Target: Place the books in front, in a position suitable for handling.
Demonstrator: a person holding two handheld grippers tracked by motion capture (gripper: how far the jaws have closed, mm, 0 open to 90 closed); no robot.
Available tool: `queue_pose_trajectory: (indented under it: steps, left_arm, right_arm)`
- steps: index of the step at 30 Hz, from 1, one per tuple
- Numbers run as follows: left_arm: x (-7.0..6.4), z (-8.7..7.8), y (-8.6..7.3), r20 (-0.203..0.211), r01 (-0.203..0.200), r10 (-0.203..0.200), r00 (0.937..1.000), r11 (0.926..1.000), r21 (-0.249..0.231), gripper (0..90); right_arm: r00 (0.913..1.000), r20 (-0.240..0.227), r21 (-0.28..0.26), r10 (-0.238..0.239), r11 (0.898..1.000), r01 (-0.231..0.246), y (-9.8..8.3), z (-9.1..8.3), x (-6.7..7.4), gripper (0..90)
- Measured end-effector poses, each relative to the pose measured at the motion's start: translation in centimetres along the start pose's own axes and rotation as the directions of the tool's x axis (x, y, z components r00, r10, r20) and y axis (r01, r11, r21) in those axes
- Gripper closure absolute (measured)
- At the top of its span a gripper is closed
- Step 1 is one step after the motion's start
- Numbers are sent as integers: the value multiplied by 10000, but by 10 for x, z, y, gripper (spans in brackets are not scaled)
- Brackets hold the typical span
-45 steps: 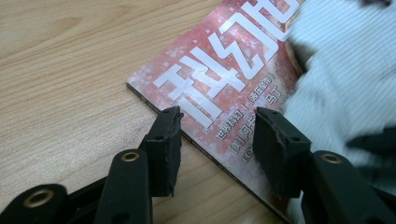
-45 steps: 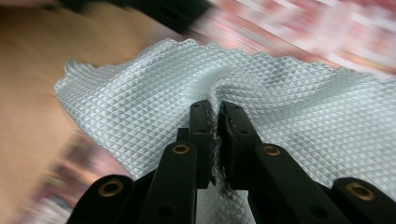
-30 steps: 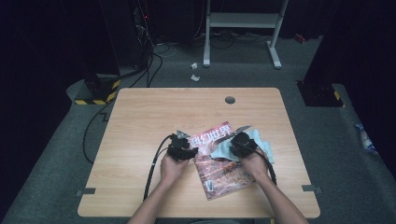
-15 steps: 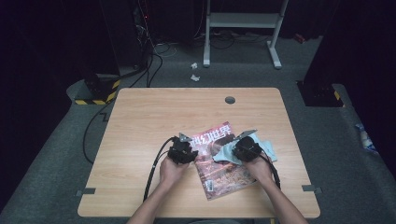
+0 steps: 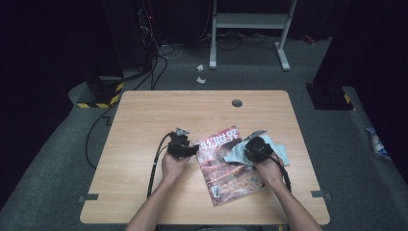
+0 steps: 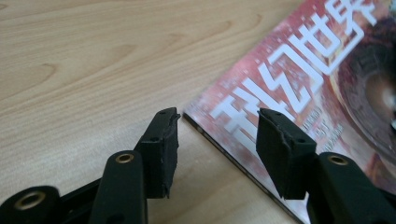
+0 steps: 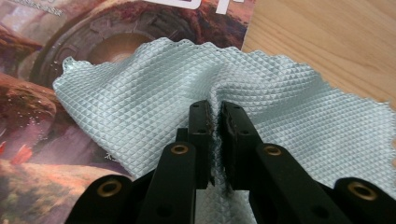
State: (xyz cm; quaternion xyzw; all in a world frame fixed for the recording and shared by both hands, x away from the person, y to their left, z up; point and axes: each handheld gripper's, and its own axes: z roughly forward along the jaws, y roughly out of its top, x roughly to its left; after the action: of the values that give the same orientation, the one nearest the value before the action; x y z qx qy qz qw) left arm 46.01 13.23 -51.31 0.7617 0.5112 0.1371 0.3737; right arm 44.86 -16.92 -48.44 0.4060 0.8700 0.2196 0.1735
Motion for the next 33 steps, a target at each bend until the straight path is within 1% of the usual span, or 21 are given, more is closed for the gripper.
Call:
queue_pose_trajectory:
  steps: [1, 3, 4, 5, 6, 7, 8, 9, 11, 12, 13, 14, 15, 16, 18, 20, 21, 23, 24, 29, 33]
  left_arm:
    - [3, 3, 1, 24, -7, 7, 10000, 9997, 259, 479]
    - [3, 5, 3, 46, -59, 58, 10000, 9996, 279, 468]
    - [4, 6, 6, 35, -209, 209, 9998, 9997, 137, 467]
    - [4, 6, 6, 35, -209, 209, 9998, 9997, 137, 468]
    - [6, 6, 8, 18, -241, 242, 9997, 9994, -242, 468]
    - [6, 6, 8, 18, -241, 242, 9997, 9994, -242, 468]
    - [8, 7, 9, 116, -97, 98, 9999, 9999, -139, 453]
    - [10, 13, 12, 160, -164, 159, 9997, 9992, 368, 444]
    - [9, 14, 14, 322, -213, 208, 9993, 9997, 151, 447]
    - [9, 14, 14, 322, -213, 208, 9993, 9997, 151, 455]
    - [10, 15, 14, 504, -157, 150, 9986, 9998, 140, 463]
    - [9, 16, 14, 546, -158, 147, 9984, 9997, 200, 463]
    - [7, 17, 13, 621, -294, 282, 9977, 9994, 181, 473]
    - [6, 17, 13, 700, -288, 274, 9972, 9994, 186, 495]
    - [3, 16, 12, 532, -477, 464, 9975, 9986, 235, 495]
    - [3, 14, 11, 593, -466, 443, 9973, 9982, 378, 510]
    - [2, 11, 9, 561, -567, 541, 9970, 9974, 443, 515]
    - [1, 8, 6, 542, -602, 578, 9969, 9972, 433, 526]
    - [-2, 4, 1, 597, -652, 625, 9963, 9969, 443, 526]
    - [-12, -13, -19, 708, -582, 555, 9959, 9976, 368, 555]
    - [-20, -21, -28, 696, -602, 570, 9959, 9972, 449, 565]
  right_arm:
    - [10000, 6, 61, 89, 9999, -89, 0, 0, 1, 824]
    - [10000, 28, 60, -64, 10000, 64, 0, 2, 1, 824]
    - [10000, 32, 112, -58, 9999, 57, 0, 2, 1, 824]
    - [10000, 32, 112, -58, 9999, 57, 0, 2, 1, 824]
    - [9999, 17, 183, -171, 9997, 170, 0, 2, 3, 825]
    - [9999, 17, 183, -171, 9997, 170, 0, 2, 3, 825]
    - [9994, 53, 216, -349, 9992, 348, 0, 3, 4, 826]
    - [9994, 39, 233, -341, 9991, 340, 1, 3, 5, 827]
    - [9995, -56, 276, -318, 9991, 319, 1, 3, 5, 827]
    - [9994, -142, 303, -305, 9991, 310, 1, 3, 5, 827]
    - [9994, -161, 330, -318, 9989, 323, 1, 2, 6, 827]
    - [9994, -161, 330, -318, 9989, 323, 1, 2, 6, 827]
    - [9992, -173, 348, -365, 9987, 371, 1, 2, 6, 827]
    - [9988, -177, 352, -456, 9983, 462, 1, 2, 6, 827]
    - [9980, -225, 371, -585, 9975, 593, 1, 2, 8, 828]
    - [9976, -284, 443, -636, 9969, 648, 1, 2, 11, 828]
    - [9971, -276, 464, -704, 9963, 717, 1, 2, 12, 828]
    - [9961, -282, 476, -835, 9953, 848, 1, 1, 15, 829]
    - [9952, -261, 486, -944, 9942, 956, 0, 0, 17, 830]
    - [9847, -550, 425, -1654, 9849, 1678, -4, -6, 39, 829]
    - [9631, -1233, 91, -2391, 9702, 2420, -6, -10, 69, 829]
